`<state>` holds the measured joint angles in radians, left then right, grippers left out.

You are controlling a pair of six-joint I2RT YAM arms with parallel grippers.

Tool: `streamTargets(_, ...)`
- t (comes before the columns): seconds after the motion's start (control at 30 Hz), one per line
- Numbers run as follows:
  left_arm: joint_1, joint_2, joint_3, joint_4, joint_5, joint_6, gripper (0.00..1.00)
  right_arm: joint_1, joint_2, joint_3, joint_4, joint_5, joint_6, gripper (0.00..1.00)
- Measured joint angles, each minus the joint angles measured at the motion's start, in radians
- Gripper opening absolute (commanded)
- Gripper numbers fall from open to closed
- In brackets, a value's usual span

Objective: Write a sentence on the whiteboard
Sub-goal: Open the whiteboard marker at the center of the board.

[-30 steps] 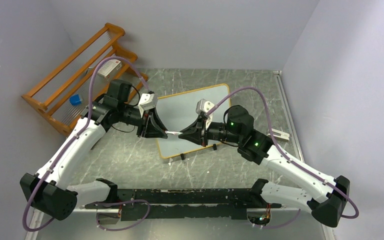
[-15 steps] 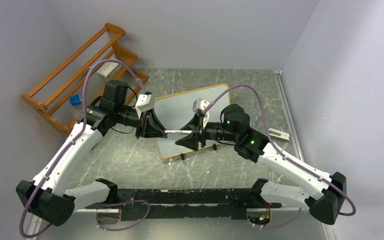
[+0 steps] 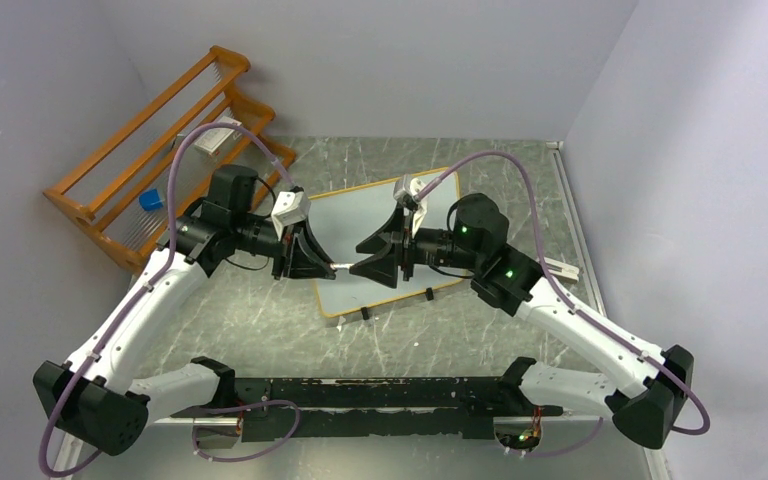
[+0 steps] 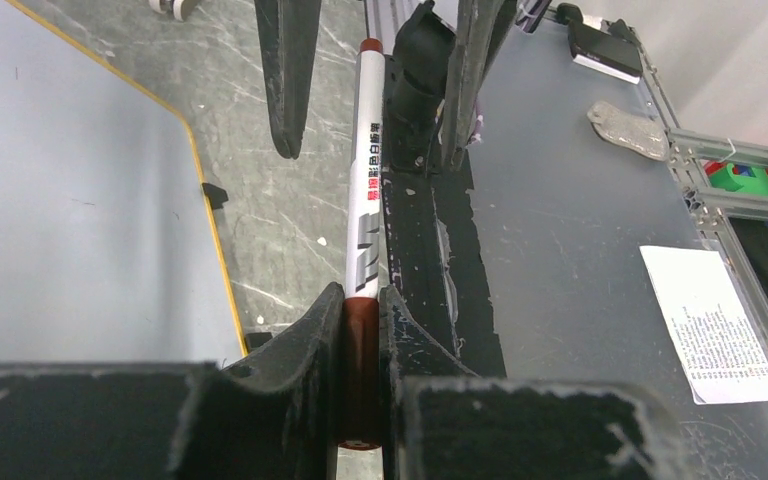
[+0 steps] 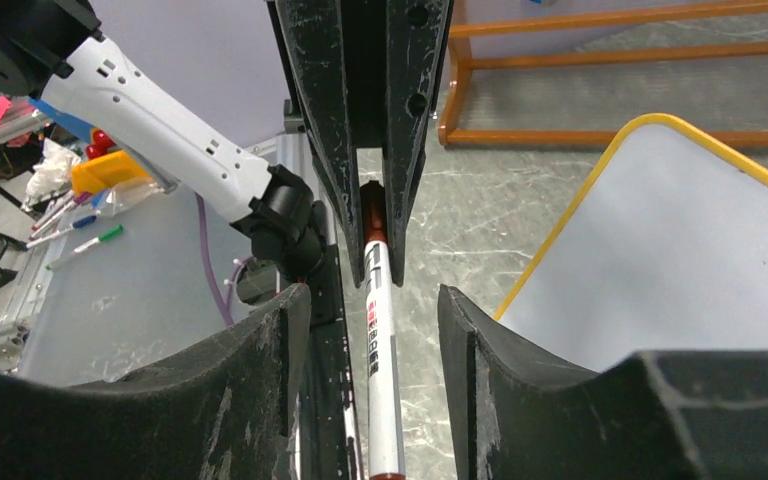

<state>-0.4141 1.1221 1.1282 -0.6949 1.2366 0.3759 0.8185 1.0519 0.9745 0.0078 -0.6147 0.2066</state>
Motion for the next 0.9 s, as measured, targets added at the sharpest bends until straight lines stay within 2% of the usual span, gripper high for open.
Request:
streamTargets(0.4,0.0,0.0,-0.006,0.053,0.011,-0.035,0.05,-0.007,0.044,0.042,-0.064,-0.032,0.014,0.48)
streamTargets(0.67,0.0,0.0,-0.006,0.053,0.014,-0.032,0.05,-0.007,0.05,0.046,-0.113,-0.031,-0.01,0.37)
streamTargets(0.9,0.0,0.008,-0.006,0.039,0.014,-0.016,0.05,-0.008,0.05,0.046,-0.127,-0.034,-0.021,0.33)
